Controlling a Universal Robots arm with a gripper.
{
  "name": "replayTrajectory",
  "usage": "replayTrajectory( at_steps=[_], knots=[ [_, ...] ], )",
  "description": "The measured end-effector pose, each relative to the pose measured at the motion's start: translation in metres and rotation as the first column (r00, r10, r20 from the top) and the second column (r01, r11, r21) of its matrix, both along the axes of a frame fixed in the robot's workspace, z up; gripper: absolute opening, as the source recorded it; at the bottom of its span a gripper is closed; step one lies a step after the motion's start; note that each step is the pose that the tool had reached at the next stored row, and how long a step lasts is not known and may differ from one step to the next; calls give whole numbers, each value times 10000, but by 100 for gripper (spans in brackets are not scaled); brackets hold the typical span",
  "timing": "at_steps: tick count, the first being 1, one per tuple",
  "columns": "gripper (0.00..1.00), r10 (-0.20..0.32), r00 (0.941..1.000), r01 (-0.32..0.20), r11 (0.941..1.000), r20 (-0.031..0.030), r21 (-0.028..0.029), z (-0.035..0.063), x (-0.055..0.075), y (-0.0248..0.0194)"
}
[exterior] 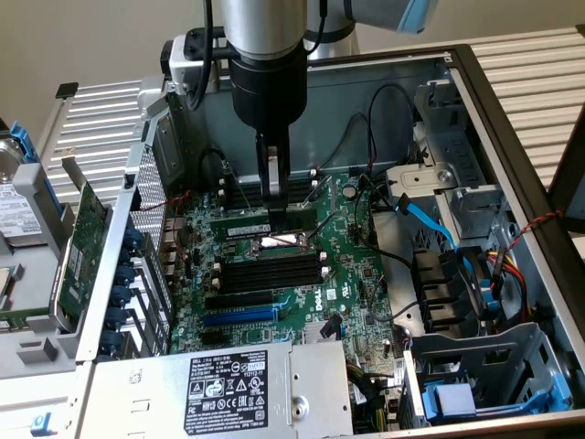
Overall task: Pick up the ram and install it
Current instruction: 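Insert the ram into the slot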
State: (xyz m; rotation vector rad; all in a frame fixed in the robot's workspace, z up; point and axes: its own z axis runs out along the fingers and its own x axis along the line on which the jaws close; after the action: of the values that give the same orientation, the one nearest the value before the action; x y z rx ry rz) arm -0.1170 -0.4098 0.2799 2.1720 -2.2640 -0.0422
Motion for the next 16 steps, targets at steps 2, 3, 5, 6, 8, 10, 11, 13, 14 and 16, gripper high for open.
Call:
replayTrajectory(
  at_steps=[2,3,5,6,8,10,11,13,14,16],
  knots=[
    [12,0,10000,0,10000,0,-1,-17,0,-1],
    [12,0,10000,0,10000,0,-1,-28,0,-1],
    [12,0,10000,0,10000,1,-1,-48,0,-3],
    [12,1,10000,-1,10000,-1,-3,-56,1,-7],
    [12,2,10000,-2,10000,0,-1,-67,1,-17],
    [12,0,10000,0,10000,0,-1,-71,1,-32],
    [12,1,10000,-1,10000,1,-1,-72,2,-41],
    [12,1,10000,-1,10000,0,-1,-77,5,-56],
    [12,0,10000,0,10000,1,-1,-80,8,-58],
    [12,-1,10000,1,10000,0,-1,-85,13,-59]
  ],
)
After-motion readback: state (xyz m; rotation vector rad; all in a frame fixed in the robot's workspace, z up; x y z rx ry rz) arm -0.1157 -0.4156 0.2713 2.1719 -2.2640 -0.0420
